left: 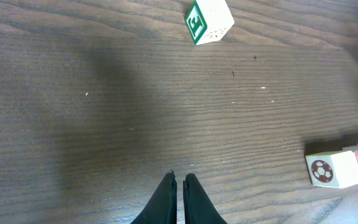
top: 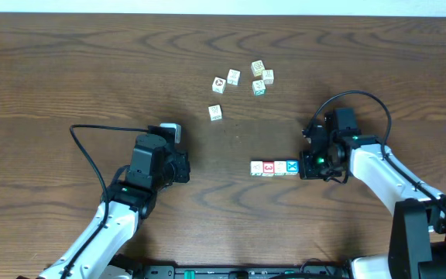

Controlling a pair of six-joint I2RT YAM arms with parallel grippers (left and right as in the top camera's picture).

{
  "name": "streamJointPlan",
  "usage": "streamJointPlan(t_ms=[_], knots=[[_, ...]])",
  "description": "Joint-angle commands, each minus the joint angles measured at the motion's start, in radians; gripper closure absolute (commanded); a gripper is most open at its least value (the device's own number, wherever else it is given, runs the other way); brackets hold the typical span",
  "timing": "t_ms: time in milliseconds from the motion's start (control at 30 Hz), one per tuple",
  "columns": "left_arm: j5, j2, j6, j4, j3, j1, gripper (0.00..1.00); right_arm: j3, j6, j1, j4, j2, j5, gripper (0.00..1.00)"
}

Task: Lift 4 blocks
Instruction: 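Lower the right gripper against the blue X block end of the row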

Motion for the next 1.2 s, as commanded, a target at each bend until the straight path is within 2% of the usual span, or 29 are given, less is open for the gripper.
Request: streamJointPlan(t_ms=[0, 600, 800, 1167], knots=[[0.008, 0.003, -0.002, 0.005, 0.014, 0.000, 0.93, -0.005, 0.010, 0.027, 0.008, 0.005, -0.006, 0.99], [0.008, 0.005, -0.002, 0.003, 0.014, 0.000, 0.92, -0.005, 0.074, 0.056, 0.059, 0.005, 0.020, 0.99], [0.044, 0.005, -0.002, -0.005, 0.014, 0.000, 0.92, -0.005, 0.079, 0.058, 0.066, 0.005, -0.041, 0.99], [0.065, 0.005, -0.032, -0.006, 0.014, 0.000, 0.93, -0.005, 0.172, 0.120, 0.074, 0.005, -0.043, 0.99]])
